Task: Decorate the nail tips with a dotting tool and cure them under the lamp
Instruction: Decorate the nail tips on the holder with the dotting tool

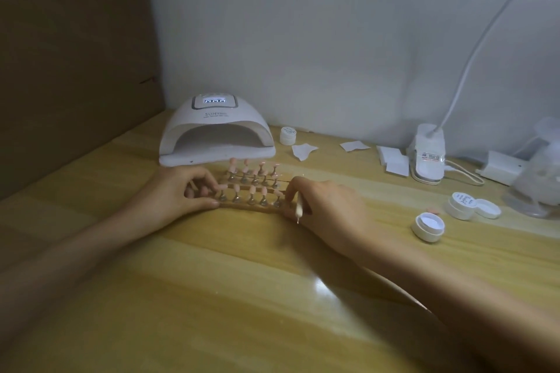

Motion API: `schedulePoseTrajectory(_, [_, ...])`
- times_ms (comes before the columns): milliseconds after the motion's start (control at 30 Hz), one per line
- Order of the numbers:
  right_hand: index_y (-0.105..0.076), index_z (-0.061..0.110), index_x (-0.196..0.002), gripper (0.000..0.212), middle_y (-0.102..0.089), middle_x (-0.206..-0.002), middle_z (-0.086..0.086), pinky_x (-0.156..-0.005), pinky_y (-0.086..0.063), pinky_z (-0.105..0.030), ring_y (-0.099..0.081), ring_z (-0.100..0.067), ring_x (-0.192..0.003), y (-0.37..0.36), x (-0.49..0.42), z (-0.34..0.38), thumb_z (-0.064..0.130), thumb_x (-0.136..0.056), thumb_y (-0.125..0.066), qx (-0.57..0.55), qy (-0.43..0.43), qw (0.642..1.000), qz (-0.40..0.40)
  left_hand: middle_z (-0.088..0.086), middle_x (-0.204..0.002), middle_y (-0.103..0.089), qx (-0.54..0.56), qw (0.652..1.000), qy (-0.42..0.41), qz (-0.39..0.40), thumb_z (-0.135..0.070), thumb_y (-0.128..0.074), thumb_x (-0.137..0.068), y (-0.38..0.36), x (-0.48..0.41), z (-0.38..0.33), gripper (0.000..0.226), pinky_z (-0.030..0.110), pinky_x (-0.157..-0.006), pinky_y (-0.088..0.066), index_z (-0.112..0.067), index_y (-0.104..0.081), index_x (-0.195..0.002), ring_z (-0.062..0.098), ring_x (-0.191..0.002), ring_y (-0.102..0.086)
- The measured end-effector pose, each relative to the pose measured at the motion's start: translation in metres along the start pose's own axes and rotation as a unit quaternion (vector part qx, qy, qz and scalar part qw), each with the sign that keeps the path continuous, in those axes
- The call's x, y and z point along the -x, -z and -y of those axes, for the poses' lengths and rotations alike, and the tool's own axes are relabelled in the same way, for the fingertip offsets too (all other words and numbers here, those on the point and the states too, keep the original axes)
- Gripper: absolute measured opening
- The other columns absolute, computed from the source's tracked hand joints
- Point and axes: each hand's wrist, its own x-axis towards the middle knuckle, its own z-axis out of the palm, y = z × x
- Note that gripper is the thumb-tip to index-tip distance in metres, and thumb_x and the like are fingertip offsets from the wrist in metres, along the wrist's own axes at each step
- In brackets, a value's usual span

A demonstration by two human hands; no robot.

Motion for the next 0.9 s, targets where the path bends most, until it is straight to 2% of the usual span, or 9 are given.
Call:
schedulePoseTrajectory(100, [-0.053,0.031,-0.108,0.021,-0.067,-0.086,0.007,-0.063,-0.045,-0.035,-0.062,-0.025,-0.084,0.01,0.013,0.002,0.047,-0.095,-0.053,0.023,0.021,1.0,0.006,-0.008,-0.071,-0.067,0.014,0.999,-0.014,0.025,-0.016,-0.087,-0.07,0.002,0.009,-0.008,0.025,0.011,-0.053,-0.039,-0.03,-0.07,-0.083,-0.001,-0.055,-0.051])
schedulePoseTrajectory(167, [-0.05,0.032,-0.108,0.026,-0.061,-0.08,0.007,-0.057,-0.039,-0.034,-0.061,-0.025,-0.079,0.019,0.034,-0.002,0.055,-0.096,-0.046,0.042,0.029,0.999,0.015,-0.011,-0.076,-0.068,0.029,0.997,-0.025,0.072,-0.019,-0.086,-0.071,0.002,0.017,-0.019,0.024,0.016,-0.054,-0.041,-0.032,-0.07,-0.083,0.001,-0.056,-0.052])
schedulePoseTrajectory(367, [-0.034,0.041,-0.114,0.045,-0.062,-0.093,0.014,-0.058,-0.032,-0.031,-0.06,-0.012,-0.085,0.058,0.127,-0.028,0.069,-0.084,-0.016,0.076,-0.002,0.997,0.035,-0.018,-0.088,-0.065,0.056,0.977,-0.096,0.185,-0.042,-0.08,-0.072,-0.032,0.035,-0.077,0.025,0.015,-0.059,-0.045,-0.043,-0.066,-0.093,0.006,-0.075,-0.059])
schedulePoseTrajectory(433, [-0.047,0.042,-0.108,0.045,-0.065,-0.085,0.02,-0.054,-0.037,-0.025,-0.064,-0.007,-0.077,0.072,0.148,-0.037,0.071,-0.081,-0.026,0.097,-0.025,0.994,0.049,-0.018,-0.089,-0.062,0.048,0.968,-0.148,0.195,-0.046,-0.077,-0.075,-0.049,0.033,-0.099,0.023,0.012,-0.061,-0.042,-0.037,-0.065,-0.093,0.007,-0.079,-0.059])
schedulePoseTrajectory(500, [-0.061,0.04,-0.091,0.035,-0.063,-0.068,0.024,-0.041,-0.034,-0.019,-0.063,-0.007,-0.056,0.079,0.167,-0.054,0.064,-0.08,-0.038,0.102,-0.056,0.993,0.006,-0.016,-0.086,-0.06,0.035,0.959,-0.195,0.204,-0.046,-0.075,-0.077,-0.066,0.029,-0.123,0.024,0.013,-0.061,-0.041,-0.032,-0.064,-0.093,0.005,-0.078,-0.058])
schedulePoseTrajectory(533, [-0.062,0.041,-0.09,0.035,-0.064,-0.068,0.024,-0.04,-0.035,-0.018,-0.063,-0.006,-0.056,0.082,0.173,-0.061,0.064,-0.079,-0.038,0.103,-0.078,0.992,-0.008,-0.016,-0.085,-0.06,0.03,0.956,-0.208,0.204,-0.045,-0.075,-0.078,-0.074,0.025,-0.134,0.024,0.015,-0.062,-0.042,-0.031,-0.063,-0.093,0.004,-0.077,-0.058])
schedulePoseTrajectory(600, [-0.056,0.049,-0.1,0.042,-0.065,-0.08,0.028,-0.047,-0.04,-0.018,-0.064,-0.002,-0.07,0.087,0.185,-0.076,0.071,-0.078,-0.027,0.109,-0.115,0.987,0.002,-0.015,-0.084,-0.059,0.027,0.954,-0.218,0.202,-0.043,-0.075,-0.08,-0.088,0.016,-0.153,0.022,0.018,-0.064,-0.044,-0.03,-0.063,-0.093,0.004,-0.077,-0.057])
schedulePoseTrajectory(700, [-0.03,0.053,-0.117,0.048,-0.059,-0.098,0.031,-0.057,-0.038,-0.014,-0.058,0.002,-0.091,0.087,0.199,-0.105,0.078,-0.077,-0.02,0.103,-0.115,0.988,0.004,-0.015,-0.087,-0.058,0.015,0.952,-0.22,0.21,-0.04,-0.075,-0.081,-0.102,0.005,-0.172,0.022,0.019,-0.068,-0.045,-0.029,-0.062,-0.094,0.003,-0.082,-0.055])
schedulePoseTrajectory(900, [-0.032,0.058,-0.115,0.044,-0.05,-0.087,0.043,-0.065,-0.042,-0.009,-0.049,0.016,-0.077,0.094,0.201,-0.127,0.075,-0.075,-0.039,-0.001,-0.112,0.992,0.06,-0.016,-0.094,-0.058,0.054,0.952,-0.194,0.229,-0.033,-0.08,-0.078,-0.109,0.002,-0.176,0.026,0.011,-0.068,-0.04,-0.031,-0.064,-0.098,0.0,-0.082,-0.052])
